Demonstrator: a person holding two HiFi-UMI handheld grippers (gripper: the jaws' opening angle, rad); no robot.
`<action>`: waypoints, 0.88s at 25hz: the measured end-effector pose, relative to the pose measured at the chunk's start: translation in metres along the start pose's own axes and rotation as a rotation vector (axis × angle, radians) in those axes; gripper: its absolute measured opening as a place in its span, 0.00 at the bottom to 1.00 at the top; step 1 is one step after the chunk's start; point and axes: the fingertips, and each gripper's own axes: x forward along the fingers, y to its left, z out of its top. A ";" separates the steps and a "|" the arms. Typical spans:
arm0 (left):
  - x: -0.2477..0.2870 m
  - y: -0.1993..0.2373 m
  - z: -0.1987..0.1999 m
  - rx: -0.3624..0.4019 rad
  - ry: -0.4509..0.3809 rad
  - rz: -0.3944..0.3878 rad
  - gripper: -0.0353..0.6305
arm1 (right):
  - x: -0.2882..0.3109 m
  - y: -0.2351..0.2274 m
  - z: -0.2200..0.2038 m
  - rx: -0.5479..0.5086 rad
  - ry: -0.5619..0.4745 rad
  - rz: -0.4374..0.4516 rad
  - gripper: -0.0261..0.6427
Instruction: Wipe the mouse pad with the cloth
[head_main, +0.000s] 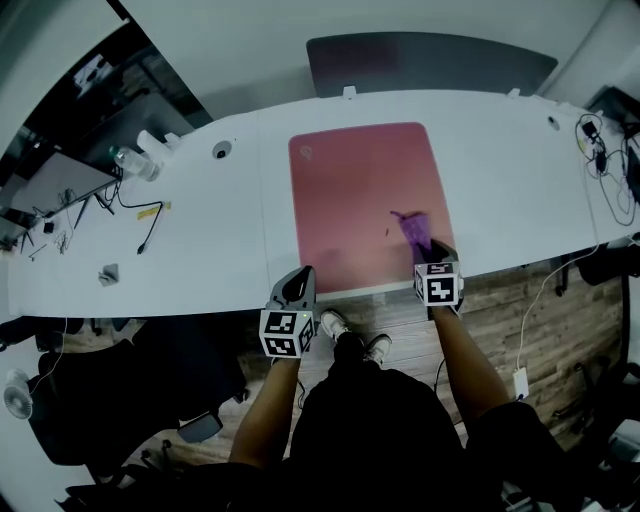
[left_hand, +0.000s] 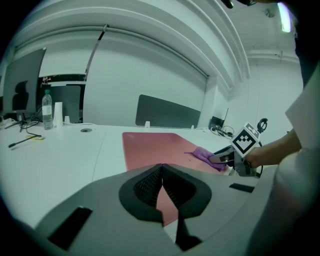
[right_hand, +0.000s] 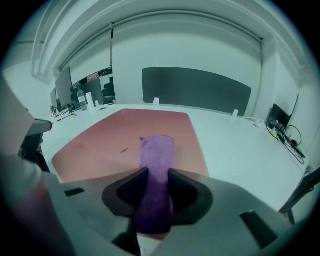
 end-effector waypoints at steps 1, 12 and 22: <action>0.001 -0.003 0.001 0.002 -0.002 -0.009 0.09 | 0.000 -0.003 0.000 -0.005 0.001 -0.004 0.24; 0.013 -0.017 0.002 0.016 -0.004 -0.058 0.09 | -0.008 -0.049 -0.008 -0.011 -0.009 -0.116 0.23; 0.024 -0.025 0.008 0.034 -0.008 -0.099 0.09 | -0.014 -0.078 -0.014 -0.022 -0.023 -0.212 0.23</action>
